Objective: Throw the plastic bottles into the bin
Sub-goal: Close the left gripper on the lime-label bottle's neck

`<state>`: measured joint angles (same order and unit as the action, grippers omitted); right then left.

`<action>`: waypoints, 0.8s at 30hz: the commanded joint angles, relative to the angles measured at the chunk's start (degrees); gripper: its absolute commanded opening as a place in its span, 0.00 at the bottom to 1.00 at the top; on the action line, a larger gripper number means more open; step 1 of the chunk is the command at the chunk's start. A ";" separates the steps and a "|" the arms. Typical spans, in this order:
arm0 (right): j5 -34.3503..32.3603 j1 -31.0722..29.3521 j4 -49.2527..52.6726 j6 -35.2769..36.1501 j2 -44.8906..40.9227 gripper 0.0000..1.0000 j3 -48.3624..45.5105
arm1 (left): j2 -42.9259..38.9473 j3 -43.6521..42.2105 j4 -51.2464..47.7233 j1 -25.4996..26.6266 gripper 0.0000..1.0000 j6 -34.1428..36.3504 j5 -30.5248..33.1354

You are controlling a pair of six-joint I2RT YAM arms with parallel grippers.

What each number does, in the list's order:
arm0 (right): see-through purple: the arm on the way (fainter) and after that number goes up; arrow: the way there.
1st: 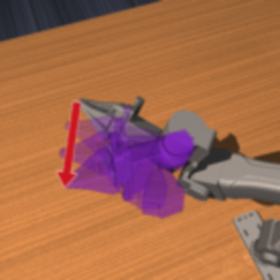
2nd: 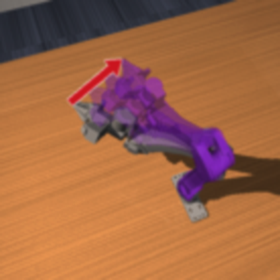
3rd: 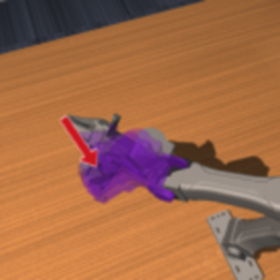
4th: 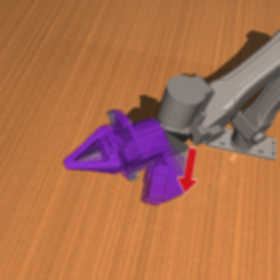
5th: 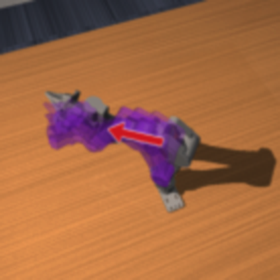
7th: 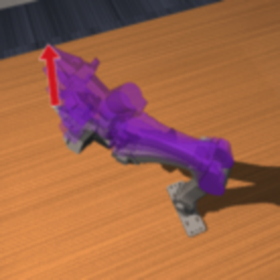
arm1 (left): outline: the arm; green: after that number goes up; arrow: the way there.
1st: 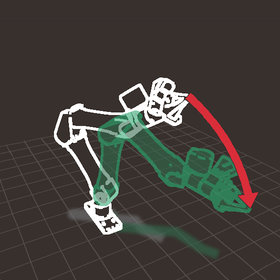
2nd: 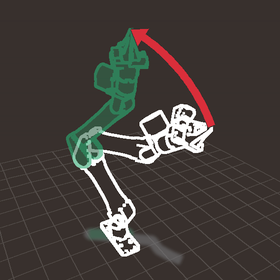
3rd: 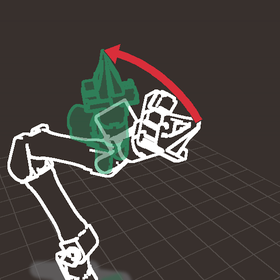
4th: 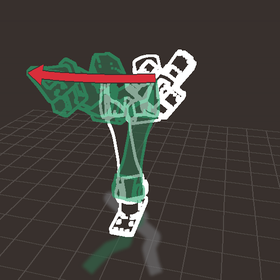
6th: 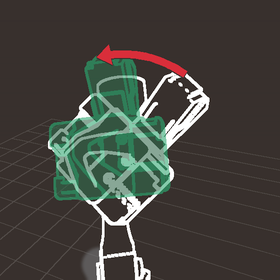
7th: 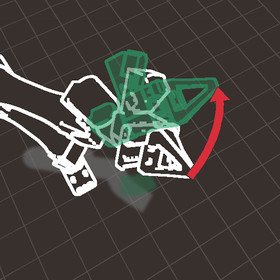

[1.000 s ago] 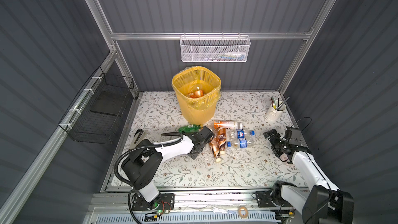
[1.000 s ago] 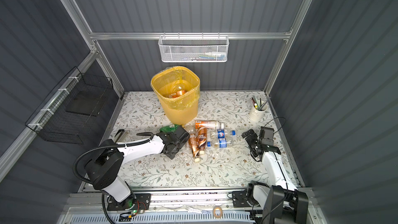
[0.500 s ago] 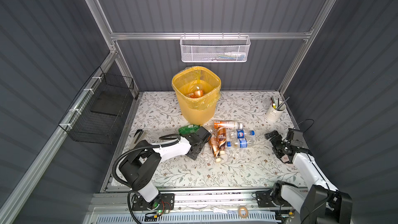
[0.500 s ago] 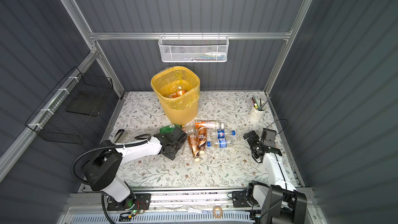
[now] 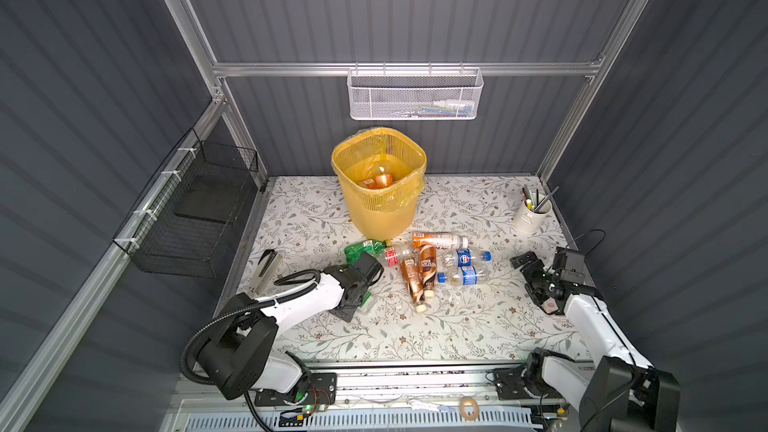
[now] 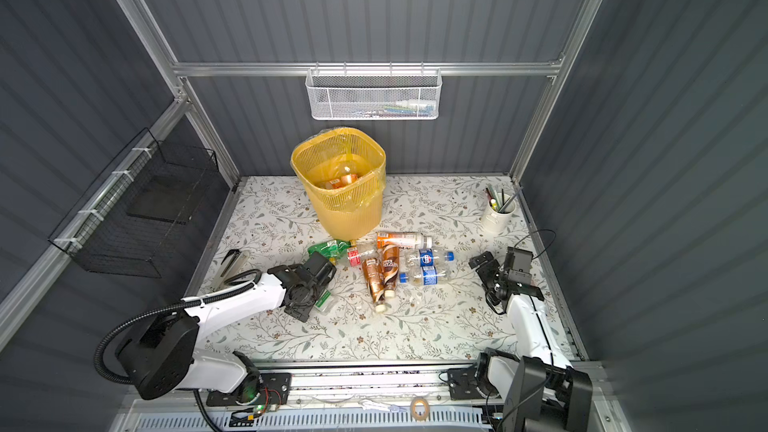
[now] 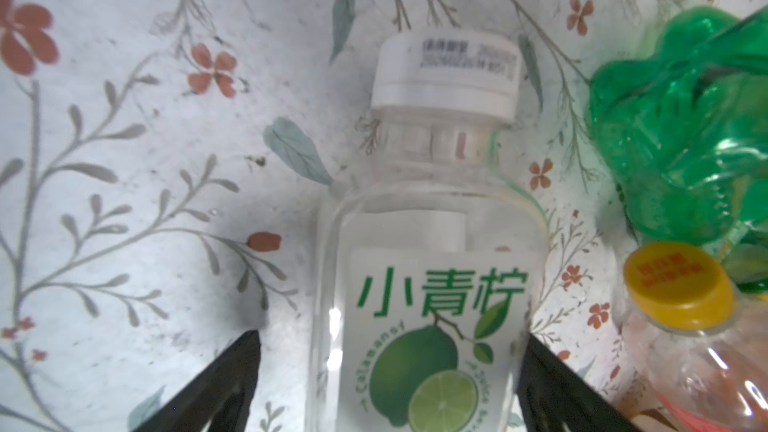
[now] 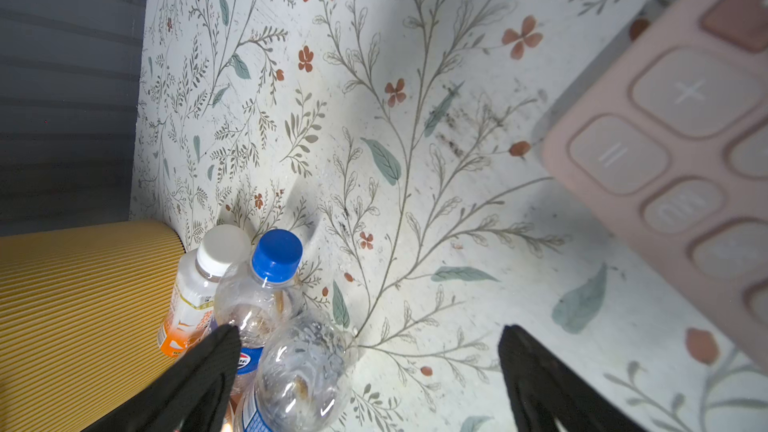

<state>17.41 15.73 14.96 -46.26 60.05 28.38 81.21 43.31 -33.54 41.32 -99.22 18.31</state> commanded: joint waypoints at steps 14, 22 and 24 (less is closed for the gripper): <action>0.17 0.28 0.49 0.30 -0.37 0.99 0.42 | -1.44 -1.28 -0.14 -1.42 0.70 8.03 3.41; -0.07 0.35 0.45 0.04 -0.55 0.99 0.95 | -16.24 4.68 -3.21 -1.42 0.55 20.09 18.34; 0.16 0.29 0.17 -0.14 -0.79 0.99 1.01 | -19.73 7.74 -1.64 -1.42 0.51 26.70 23.12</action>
<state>17.61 15.86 14.96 -46.30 60.05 28.40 65.52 46.72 -35.27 40.27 -82.04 31.44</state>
